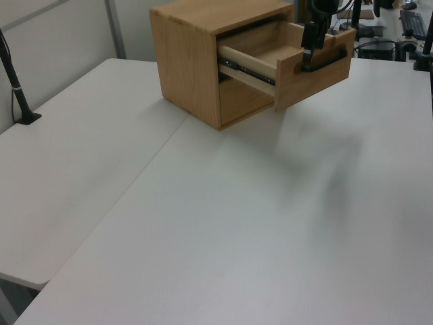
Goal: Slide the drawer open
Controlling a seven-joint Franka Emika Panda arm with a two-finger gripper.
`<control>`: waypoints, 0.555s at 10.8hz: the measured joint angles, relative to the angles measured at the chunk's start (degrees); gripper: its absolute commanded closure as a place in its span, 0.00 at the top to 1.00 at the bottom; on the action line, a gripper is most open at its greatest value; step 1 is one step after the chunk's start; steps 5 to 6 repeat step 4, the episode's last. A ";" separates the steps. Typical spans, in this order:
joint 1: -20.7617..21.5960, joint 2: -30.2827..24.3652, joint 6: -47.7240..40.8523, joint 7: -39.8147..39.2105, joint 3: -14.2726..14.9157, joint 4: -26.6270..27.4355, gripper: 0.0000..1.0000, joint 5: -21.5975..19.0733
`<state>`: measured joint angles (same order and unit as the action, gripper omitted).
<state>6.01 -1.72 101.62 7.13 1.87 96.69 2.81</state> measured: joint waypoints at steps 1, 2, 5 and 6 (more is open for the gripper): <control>0.59 0.00 -0.09 -0.01 0.62 -0.07 1.00 0.00; 0.77 0.00 -0.64 -0.04 0.80 -0.13 1.00 0.00; 0.96 0.00 -1.52 -0.06 0.88 -0.23 1.00 0.00; 0.96 0.00 -1.52 -0.06 0.88 -0.23 1.00 0.00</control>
